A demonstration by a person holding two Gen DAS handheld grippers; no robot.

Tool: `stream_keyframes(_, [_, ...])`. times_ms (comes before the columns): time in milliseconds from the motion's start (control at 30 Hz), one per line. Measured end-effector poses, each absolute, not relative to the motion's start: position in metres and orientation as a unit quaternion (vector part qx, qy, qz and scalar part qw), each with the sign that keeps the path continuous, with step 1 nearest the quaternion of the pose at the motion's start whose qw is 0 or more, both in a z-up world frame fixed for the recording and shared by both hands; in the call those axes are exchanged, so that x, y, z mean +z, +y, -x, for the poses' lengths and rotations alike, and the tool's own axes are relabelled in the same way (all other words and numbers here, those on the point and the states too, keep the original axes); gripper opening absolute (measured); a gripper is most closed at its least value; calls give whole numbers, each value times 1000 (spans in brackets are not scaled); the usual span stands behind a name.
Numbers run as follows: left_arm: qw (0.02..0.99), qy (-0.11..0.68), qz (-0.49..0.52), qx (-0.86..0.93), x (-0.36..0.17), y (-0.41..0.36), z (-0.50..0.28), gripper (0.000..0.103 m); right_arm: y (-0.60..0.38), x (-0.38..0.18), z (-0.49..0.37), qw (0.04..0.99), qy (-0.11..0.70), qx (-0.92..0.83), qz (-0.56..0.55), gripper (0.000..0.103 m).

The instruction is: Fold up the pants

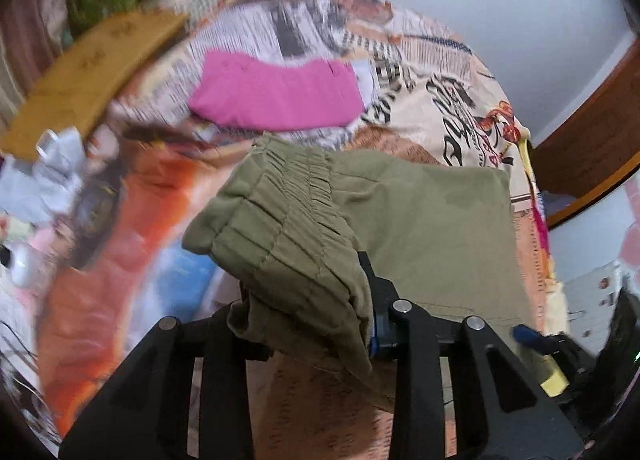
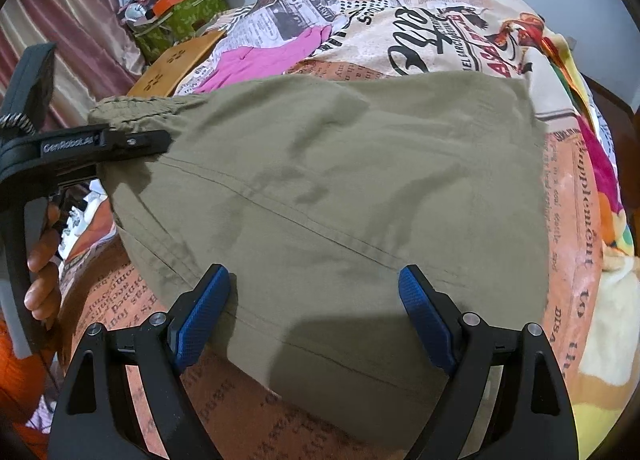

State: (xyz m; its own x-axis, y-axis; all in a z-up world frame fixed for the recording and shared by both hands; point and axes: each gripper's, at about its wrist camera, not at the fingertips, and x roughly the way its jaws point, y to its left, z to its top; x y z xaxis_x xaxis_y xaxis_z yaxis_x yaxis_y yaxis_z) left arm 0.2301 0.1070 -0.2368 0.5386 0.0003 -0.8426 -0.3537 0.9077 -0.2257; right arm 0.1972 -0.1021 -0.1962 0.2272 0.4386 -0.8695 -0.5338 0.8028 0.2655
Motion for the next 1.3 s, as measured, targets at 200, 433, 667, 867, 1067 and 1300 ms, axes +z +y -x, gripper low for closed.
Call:
stream_keyframes(200, [889,415,92,168,-211,104,-211,32,-126,-193,-185,792,534,290,52,85])
stream_keyframes(433, [909,380,25,172,-187,75,-209,32,-147,-196,-176,800,532,273,50,85])
stream_keyframes(667, [932,344,-5,114,-148,28,-214,31,-150,-199,-173,805,526,272,36,85])
stream_keyframes(867, [936,350,-14,44,-134,-16,-226,26,-153,-201,-171,807,521,277,25,85])
stream_keyframes(1067, [923,384,5,-29,-132,-49,-242,26,-156,-202,-171,809,517,281,16,85])
stream_keyframes(1300, [890,446,35,-88,-154,-69,-263,26,-157,-202,-170,810,514,283,8,86])
